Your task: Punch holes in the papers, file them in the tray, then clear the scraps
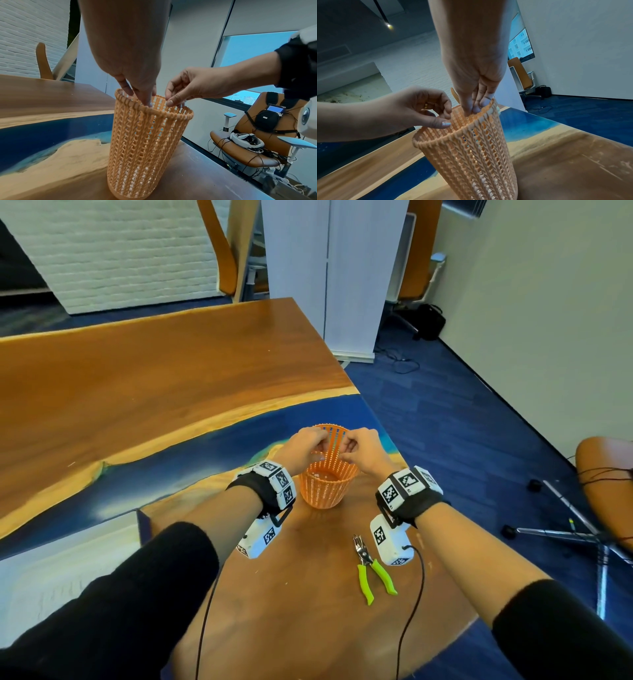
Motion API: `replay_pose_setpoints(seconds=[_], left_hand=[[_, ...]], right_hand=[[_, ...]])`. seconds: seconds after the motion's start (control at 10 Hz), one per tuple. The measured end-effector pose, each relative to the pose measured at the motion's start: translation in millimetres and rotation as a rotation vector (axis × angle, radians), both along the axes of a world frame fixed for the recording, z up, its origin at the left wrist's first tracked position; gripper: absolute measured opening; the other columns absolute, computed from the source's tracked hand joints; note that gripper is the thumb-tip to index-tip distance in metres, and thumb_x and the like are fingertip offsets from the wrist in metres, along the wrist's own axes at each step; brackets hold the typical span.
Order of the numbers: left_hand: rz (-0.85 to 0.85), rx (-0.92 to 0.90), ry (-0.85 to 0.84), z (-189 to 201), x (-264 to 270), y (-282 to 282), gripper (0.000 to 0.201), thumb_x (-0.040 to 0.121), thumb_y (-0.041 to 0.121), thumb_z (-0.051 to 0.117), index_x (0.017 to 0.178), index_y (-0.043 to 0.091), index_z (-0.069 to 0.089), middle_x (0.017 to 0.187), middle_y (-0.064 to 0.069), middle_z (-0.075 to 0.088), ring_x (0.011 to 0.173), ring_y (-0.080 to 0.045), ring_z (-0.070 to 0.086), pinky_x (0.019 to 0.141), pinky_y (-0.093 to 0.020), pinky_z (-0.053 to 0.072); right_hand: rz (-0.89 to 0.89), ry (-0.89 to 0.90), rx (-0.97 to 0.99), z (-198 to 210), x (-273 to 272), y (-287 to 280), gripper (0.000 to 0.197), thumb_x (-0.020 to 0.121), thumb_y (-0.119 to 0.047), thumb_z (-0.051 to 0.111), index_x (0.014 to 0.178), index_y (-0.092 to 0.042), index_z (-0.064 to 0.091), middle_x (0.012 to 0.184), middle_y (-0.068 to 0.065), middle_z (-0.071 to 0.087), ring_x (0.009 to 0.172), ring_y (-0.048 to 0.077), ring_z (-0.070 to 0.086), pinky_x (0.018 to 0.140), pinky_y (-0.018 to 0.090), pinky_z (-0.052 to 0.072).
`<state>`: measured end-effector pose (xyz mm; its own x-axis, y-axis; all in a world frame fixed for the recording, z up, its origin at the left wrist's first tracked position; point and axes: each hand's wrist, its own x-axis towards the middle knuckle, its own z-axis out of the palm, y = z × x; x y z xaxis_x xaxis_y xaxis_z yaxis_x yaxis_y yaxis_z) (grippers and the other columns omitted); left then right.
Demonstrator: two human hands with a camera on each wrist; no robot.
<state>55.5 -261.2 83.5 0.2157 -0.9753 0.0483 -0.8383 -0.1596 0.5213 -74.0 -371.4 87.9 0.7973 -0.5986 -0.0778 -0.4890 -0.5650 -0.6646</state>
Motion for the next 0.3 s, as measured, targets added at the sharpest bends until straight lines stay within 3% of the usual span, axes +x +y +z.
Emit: replay_pose_setpoints(seconds=[0.1, 0.2, 0.3], left_hand=[[0.009, 0.032, 0.02, 2, 1, 3, 0.019, 0.083, 0.006, 0.067, 0.097, 0.014, 0.056, 0.091, 0.001, 0.063, 0.083, -0.014, 0.061, 0.075, -0.029, 0.05], [0.03, 0.034, -0.088, 7, 5, 4, 0.009, 0.088, 0.013, 0.061, 0.095, 0.017, 0.058, 0.083, 0.004, 0.068, 0.077, -0.017, 0.062, 0.072, -0.032, 0.048], [0.059, 0.013, -0.161, 16, 16, 9, 0.012, 0.095, 0.018, 0.051, 0.092, 0.016, 0.062, 0.08, 0.005, 0.071, 0.074, -0.017, 0.061, 0.076, -0.035, 0.046]], right_hand=[[0.007, 0.006, 0.024, 0, -1, -1, 0.015, 0.078, -0.002, 0.07, 0.073, -0.014, 0.062, 0.08, 0.004, 0.063, 0.07, 0.01, 0.059, 0.068, 0.02, 0.049], [0.029, 0.01, 0.011, 3, 2, -5, 0.012, 0.08, -0.003, 0.069, 0.073, -0.012, 0.064, 0.079, 0.006, 0.065, 0.066, 0.009, 0.059, 0.069, 0.023, 0.052], [0.038, -0.025, 0.012, 7, 8, -6, 0.011, 0.08, -0.003, 0.068, 0.071, -0.01, 0.066, 0.078, 0.011, 0.067, 0.059, 0.008, 0.057, 0.068, 0.027, 0.053]])
